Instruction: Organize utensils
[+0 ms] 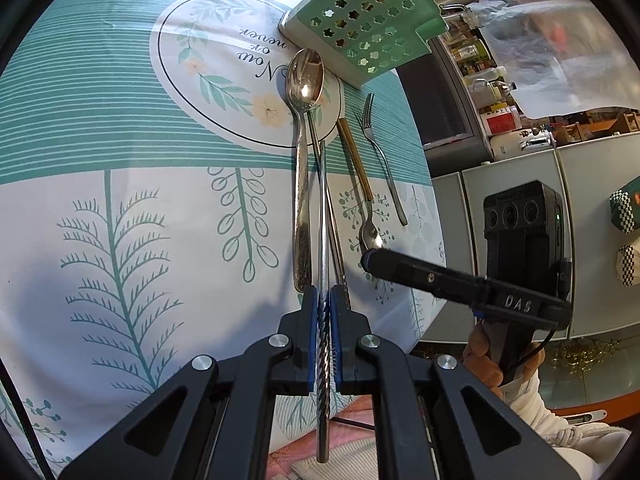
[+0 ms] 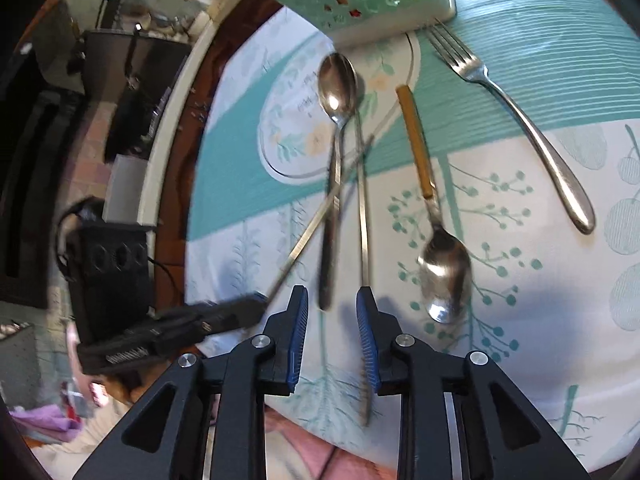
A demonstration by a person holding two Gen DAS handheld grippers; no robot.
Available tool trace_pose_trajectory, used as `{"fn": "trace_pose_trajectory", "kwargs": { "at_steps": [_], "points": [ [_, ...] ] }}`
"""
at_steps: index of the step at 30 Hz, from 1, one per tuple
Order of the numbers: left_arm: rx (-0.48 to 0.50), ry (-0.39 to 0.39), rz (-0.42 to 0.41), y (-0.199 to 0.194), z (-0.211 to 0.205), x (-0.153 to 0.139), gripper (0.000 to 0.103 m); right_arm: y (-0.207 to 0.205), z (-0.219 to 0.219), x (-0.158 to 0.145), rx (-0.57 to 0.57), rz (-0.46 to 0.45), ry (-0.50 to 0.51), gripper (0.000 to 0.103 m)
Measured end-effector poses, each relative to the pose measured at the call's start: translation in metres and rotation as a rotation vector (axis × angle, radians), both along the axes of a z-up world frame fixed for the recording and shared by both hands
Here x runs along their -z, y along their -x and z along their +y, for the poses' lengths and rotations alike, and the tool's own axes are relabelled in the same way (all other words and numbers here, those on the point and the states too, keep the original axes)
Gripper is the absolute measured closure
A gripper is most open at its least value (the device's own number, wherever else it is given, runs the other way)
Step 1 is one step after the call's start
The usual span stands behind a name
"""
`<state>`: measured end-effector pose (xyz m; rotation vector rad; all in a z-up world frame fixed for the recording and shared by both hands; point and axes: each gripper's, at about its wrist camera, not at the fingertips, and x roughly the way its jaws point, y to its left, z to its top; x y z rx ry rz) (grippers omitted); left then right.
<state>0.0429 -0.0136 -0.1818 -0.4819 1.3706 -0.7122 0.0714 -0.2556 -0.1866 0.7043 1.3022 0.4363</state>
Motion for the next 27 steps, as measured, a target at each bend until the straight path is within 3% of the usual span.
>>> {"fn": "trace_pose_trajectory", "kwargs": {
  "at_steps": [8, 11, 13, 21, 27],
  "points": [
    [0.042, -0.007, -0.028, 0.003, -0.01, -0.009, 0.099, -0.023, 0.003, 0.02, 0.059, 0.061, -0.165, 0.078],
    [0.051, -0.015, -0.03, 0.003, -0.009, -0.01, 0.099, -0.027, 0.005, 0.027, 0.075, 0.07, -0.204, 0.09],
    [0.055, -0.018, -0.028, 0.003, -0.008, -0.01, 0.099, -0.029, 0.008, 0.027, 0.072, 0.052, -0.209, 0.092],
    [0.096, -0.056, -0.076, 0.0, -0.013, -0.032, 0.099, -0.035, 0.025, -0.029, 0.002, -0.12, -0.121, 0.097],
    [0.114, -0.117, -0.207, -0.022, -0.019, -0.085, 0.098, -0.052, 0.038, -0.097, -0.026, -0.309, -0.012, 0.097]
  ]
}}
